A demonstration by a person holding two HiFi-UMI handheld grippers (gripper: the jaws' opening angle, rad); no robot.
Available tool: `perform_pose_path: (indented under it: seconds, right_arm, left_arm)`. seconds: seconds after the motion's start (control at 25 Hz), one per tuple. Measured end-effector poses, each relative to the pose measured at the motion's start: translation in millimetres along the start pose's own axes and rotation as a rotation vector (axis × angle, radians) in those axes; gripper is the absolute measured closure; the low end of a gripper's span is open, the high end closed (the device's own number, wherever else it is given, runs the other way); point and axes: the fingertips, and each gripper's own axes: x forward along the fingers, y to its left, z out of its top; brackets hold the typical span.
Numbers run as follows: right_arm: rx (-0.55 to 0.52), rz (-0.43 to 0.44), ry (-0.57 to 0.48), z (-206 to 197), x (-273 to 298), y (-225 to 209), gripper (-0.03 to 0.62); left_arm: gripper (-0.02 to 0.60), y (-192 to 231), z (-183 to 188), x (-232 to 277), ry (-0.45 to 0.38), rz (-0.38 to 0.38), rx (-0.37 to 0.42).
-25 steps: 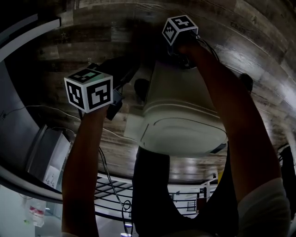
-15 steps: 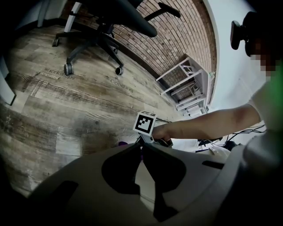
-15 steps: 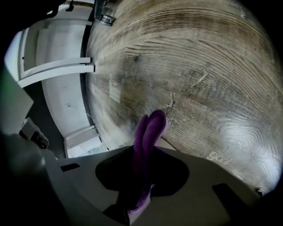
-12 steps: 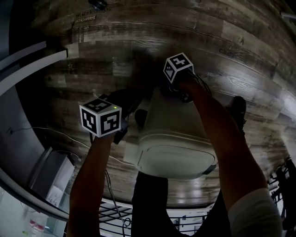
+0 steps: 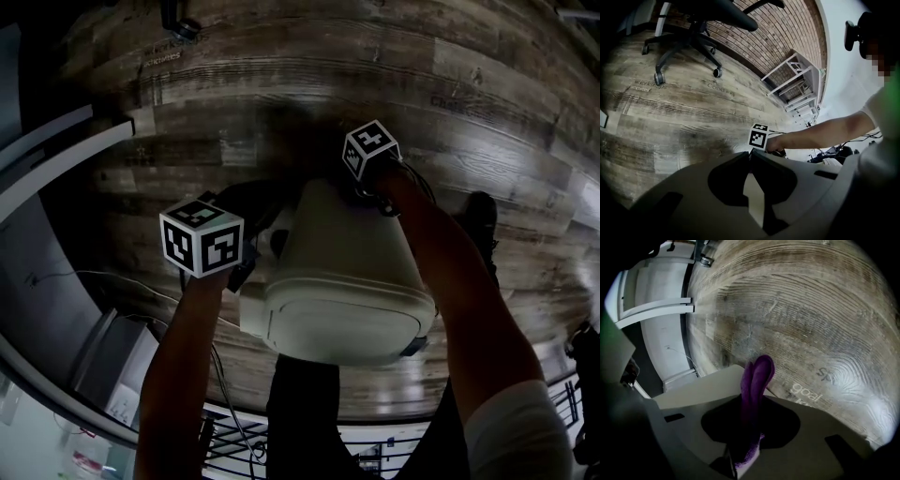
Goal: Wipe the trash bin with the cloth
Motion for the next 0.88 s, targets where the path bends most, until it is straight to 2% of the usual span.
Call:
perform_pose_path:
  seconds: [0.36,0.52,0.72,0.88]
  right_arm:
    - [0.002,-0.020,0.017,-40,-7,-46,0.500]
    - [-0.007,-0.055,0.040,-70,-10,-70,0.500]
    - [-0.166,-0.183,0.130,-119,-18,-106,0.499]
    - [-0.246,-0.263,0.104,-140,-58,-123,0.499]
  left_arm:
    - [0.574,-17,22,18,0.121,-0.003,0.156]
    - [0.574,-38,41,32,0.123,-0.012,0.195]
    - [0.574,-81,57,61,0.146,-0.048,0.274]
    - [0.574,-119,74,75,0.130,-0.065,0.295]
